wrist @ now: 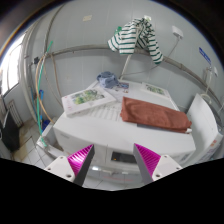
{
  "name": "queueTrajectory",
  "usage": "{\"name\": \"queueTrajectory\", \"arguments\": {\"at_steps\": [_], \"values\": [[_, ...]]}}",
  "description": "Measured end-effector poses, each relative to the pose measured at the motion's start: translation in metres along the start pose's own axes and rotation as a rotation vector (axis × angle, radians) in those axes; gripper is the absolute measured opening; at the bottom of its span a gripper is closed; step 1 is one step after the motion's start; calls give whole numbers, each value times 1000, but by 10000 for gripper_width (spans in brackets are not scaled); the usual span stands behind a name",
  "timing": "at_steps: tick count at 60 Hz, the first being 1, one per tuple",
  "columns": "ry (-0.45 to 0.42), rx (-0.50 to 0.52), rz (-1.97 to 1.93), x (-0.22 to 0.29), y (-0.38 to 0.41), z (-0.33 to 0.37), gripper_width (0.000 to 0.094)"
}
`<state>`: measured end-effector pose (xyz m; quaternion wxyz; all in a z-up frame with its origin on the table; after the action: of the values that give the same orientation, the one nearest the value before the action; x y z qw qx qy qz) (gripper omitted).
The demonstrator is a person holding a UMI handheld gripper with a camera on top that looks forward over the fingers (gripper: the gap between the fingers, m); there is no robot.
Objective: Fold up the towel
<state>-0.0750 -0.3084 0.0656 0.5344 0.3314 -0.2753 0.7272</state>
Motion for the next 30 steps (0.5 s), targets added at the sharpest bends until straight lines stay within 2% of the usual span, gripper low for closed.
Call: {"name": "queueTrajectory", "arguments": {"at_steps": [10, 15, 19, 20, 22, 25, 26, 30], "values": [[-71, -11, 14, 63, -36, -82, 814], [-57, -17, 22, 80, -53, -123, 808], [-14, -4, 33, 78, -62, -149, 740], [7, 8, 38, 76, -61, -152, 621], [-15, 59, 11, 80, -60, -156, 383], [-23, 7, 17, 81, -81, -158, 25], [-31, -24, 30, 80, -86, -158, 42], [-53, 1, 86, 77, -84, -160, 34]]}}
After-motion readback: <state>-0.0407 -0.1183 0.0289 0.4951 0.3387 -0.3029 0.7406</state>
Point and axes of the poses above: the point between the fingertips, and its own axes, seen from behind it with the camera up: y to the left, x up, z backward, against the way the camera looks, the point moved 7 cm from there along z, backward, against the way the camera looks, and after that the axes turned 4 degrees about x, right-handed, at the moved point
